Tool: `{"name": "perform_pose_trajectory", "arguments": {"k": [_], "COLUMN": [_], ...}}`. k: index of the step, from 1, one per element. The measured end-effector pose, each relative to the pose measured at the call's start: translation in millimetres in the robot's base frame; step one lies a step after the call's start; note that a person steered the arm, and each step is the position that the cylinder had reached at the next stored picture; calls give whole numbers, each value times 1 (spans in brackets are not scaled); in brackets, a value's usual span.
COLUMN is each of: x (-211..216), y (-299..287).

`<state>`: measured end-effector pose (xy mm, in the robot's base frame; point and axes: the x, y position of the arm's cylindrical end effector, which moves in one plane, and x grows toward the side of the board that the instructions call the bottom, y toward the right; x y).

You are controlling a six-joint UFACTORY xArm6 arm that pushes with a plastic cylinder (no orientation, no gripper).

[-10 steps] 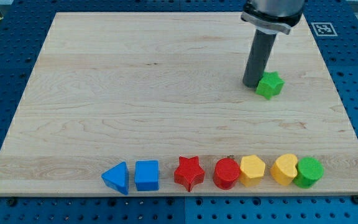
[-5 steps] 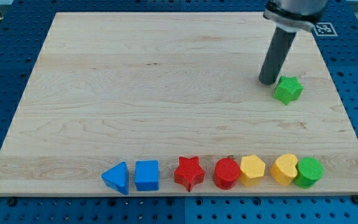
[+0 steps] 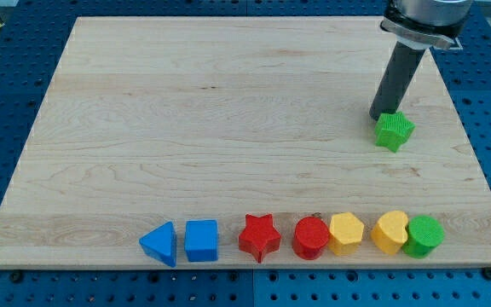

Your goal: Move the green star towards the bottom right of the board

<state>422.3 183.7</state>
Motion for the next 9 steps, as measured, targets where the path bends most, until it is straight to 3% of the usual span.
{"name": "perform_pose_trajectory", "arguments": {"k": [1,7,9], "x": [34,66,48], "y": [0,-5,12]}}
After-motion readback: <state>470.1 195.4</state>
